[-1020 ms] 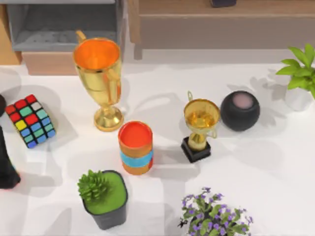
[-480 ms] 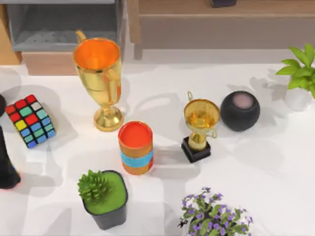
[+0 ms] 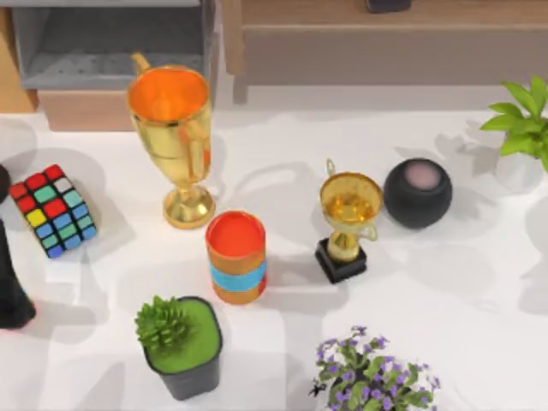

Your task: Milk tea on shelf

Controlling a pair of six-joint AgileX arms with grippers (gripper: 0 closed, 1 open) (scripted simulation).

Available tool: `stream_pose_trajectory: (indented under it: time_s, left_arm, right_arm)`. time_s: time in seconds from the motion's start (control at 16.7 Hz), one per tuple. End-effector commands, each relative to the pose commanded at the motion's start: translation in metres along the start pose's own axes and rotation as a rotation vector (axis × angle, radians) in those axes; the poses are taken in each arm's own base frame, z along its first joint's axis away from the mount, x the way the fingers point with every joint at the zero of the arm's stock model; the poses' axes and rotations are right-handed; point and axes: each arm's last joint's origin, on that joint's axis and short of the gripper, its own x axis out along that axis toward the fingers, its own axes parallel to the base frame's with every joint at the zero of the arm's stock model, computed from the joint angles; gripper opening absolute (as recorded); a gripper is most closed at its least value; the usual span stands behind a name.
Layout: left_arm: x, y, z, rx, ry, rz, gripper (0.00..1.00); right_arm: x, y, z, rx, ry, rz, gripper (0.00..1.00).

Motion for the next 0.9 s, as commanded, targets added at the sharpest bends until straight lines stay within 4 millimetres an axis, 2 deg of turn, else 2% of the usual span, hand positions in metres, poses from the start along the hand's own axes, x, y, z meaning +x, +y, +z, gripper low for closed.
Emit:
stream_pose_trajectory:
  time_s: [0.24,0.42,0.66,0.9]
  left_arm:
    - [0.0,0.0,0.0,0.0,0.0,0.0,1.0]
    - [0.0,0.0,0.0,0.0,0.0,0.0,1.0]
    - [0.0,0.0,0.0,0.0,0.0,0.0,1.0]
    - [0.0,0.0,0.0,0.0,0.0,0.0,1.0]
  right_arm:
    - [0.037,0.013,0.043,-0.023,-0.068,0.005,0.0]
    - [0.069,0.036,0.082,-0.021,-0.104,0.012,0.0]
    - [0.105,0.082,0.132,0.001,-0.107,0.021,0.0]
    - [0.131,0.138,0.164,0.029,-0.036,0.029,0.0]
